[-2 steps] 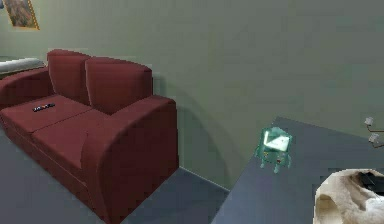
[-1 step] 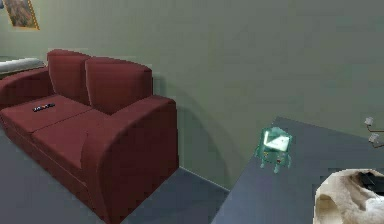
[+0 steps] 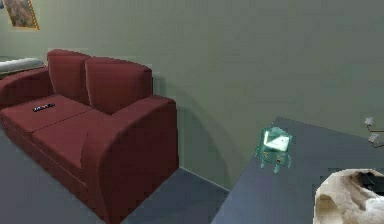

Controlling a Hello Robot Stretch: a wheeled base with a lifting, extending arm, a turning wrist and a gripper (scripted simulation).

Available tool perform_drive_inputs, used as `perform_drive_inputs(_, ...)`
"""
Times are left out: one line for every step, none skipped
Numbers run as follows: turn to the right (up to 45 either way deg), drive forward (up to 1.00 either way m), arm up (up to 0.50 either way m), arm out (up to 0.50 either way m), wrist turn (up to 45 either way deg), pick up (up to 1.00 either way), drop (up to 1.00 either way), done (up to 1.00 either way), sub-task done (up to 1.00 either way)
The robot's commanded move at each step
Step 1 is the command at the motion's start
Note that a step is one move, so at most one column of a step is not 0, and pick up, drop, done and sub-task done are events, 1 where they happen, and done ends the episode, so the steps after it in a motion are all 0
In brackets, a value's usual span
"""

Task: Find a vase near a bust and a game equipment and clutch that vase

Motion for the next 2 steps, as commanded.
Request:
perform_drive_inputs(0.0,0.00,-0.16,0.00,0.0,0.00,0.00,0.00,0.00)
perform_drive_inputs(0.0,0.00,0.00,0.00,0.0,1.00,0.00,0.00,0.00)
